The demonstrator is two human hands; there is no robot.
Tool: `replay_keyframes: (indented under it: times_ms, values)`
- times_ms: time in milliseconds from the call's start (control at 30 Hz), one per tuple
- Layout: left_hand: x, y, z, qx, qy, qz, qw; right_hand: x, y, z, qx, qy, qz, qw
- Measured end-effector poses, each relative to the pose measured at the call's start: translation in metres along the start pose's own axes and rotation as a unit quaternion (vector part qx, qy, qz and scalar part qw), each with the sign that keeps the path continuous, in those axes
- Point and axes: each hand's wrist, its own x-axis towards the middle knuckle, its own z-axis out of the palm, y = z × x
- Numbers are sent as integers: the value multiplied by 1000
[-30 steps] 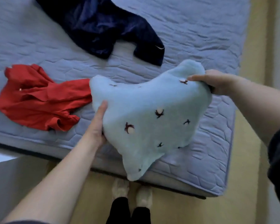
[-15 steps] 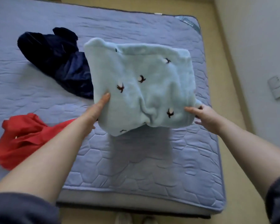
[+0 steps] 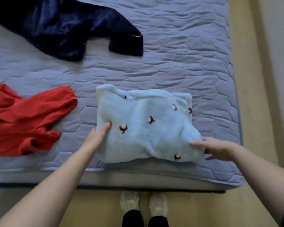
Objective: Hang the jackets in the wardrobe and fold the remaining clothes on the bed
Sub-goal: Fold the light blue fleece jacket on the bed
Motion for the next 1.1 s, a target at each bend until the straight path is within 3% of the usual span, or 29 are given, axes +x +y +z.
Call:
replay_keyframes:
  times_ms: [100,233,333,467,600,800,900,1000,1100]
  values:
    - [8,22,-2,-3,12,50,999,16,-28,-15,51,37,-8,998]
    - [22,38,8,-32,7,98,995,42,-56,-5,155,27,-14,987]
    - [30,40,9,-24,43,112,992,47,-65,16,168,101,-32,980]
    - [28,46,1,-84,39,149,985,33,-68,13,291,231,-171,912]
    - [26,51,-6,-173,3,167,971,17,-67,-8,346,286,-267,853]
    - [49,51,0,-108,-31,41,993,43,-72,-10,201,302,-168,917]
    - [50,58,4,-73,8,36,997,46,-82,4,37,362,-176,915]
    - [33,62,10,79,151,173,970,32,-89,31,-187,461,-211,842]
    - [2,54,17,274,200,378,861,19,-96,70,-268,446,-300,800]
